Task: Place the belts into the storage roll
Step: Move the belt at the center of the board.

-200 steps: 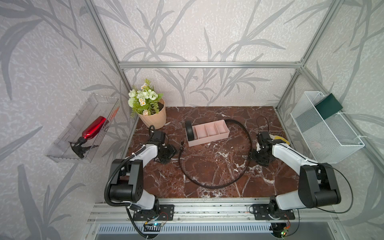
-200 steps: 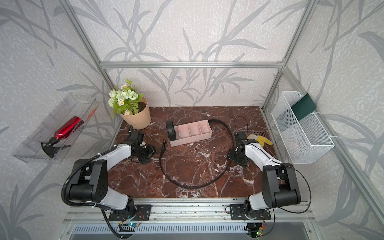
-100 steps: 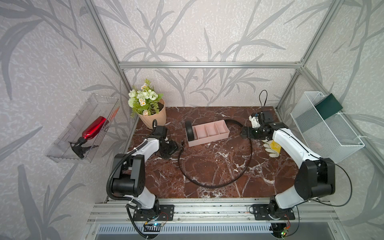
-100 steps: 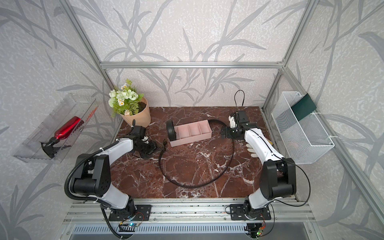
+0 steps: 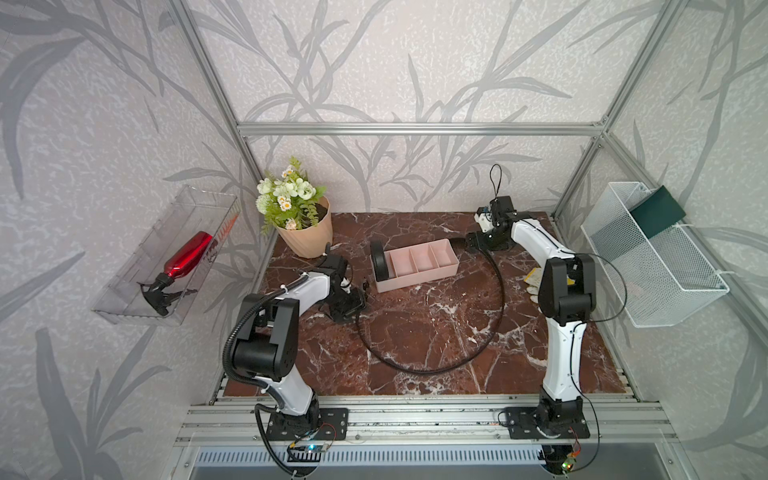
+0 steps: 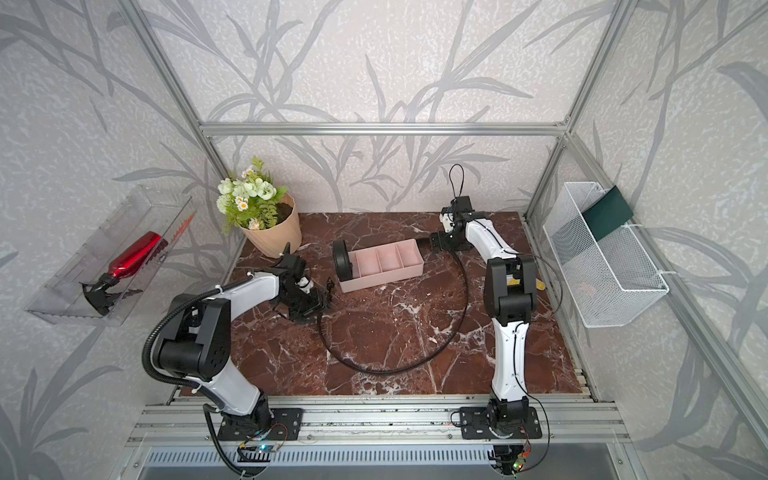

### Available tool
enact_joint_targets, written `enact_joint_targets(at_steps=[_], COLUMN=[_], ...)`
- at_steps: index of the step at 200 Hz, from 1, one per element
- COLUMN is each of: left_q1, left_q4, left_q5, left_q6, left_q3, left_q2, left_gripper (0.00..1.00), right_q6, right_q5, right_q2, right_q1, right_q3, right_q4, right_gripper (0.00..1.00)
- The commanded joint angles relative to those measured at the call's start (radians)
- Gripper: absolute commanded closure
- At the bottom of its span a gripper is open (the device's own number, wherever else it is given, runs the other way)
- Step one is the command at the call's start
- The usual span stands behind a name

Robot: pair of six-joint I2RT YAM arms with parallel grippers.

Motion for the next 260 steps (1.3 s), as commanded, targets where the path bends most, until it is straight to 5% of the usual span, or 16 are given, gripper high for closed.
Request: enact_joint_targets(at_steps=[1,30,50,116,133,159,164,228,260], left_q1=[-0.007,-0.009,-0.012,-0.022,-0.024,-0.026,-0.026,-0.026,-0.025], left_q4=[-0.064,-0.094,-0.108,-0.135,-0.143,-0.151,-0.153,-0.118,-0.119], left_q5=[-0.052,-0.082,-0.097,-0.113,-0.115,-0.128,-0.132,-0.143,-0.19], left_q6=[0.027,0.039,0.043,0.03,0.032,0.035,0.037,0.112,0.207], left_q3=[0.016,0.051,0.072,0.118,0.127,0.131,0.133,0.092,0.056], left_q2=[0.04,0.083,0.111,0.155,0.161,0.161,0.16,0.136,0.113], left_gripper=[0.39,0.43,0.48,0.55,0.55,0.55,0.55,0.5,0.74], right_q6=[-0.089,-0.117,-0.104,-0.084,-0.079,-0.016,0.009,0.218,0.205], right_q5=[0.086,0.196,0.135,0.032,0.018,0.055,0.069,0.242,0.207], right_q2=[0.105,0.251,0.31,0.397,0.403,0.388,0.374,-0.22,-0.453], right_q1=[-0.005,-0.006,-0.025,-0.04,-0.046,-0.075,-0.084,-0.128,-0.062], right_q3=[0.149,0.39,0.474,0.503,0.504,0.507,0.497,-0.254,-0.597], right_q4=[-0.127,-0.216,-0.22,-0.196,-0.203,-0.262,-0.277,-0.164,-0.108], right_gripper=[0.04,0.04,0.07,0.55,0.61,1.0,1.0,1.0,1.0])
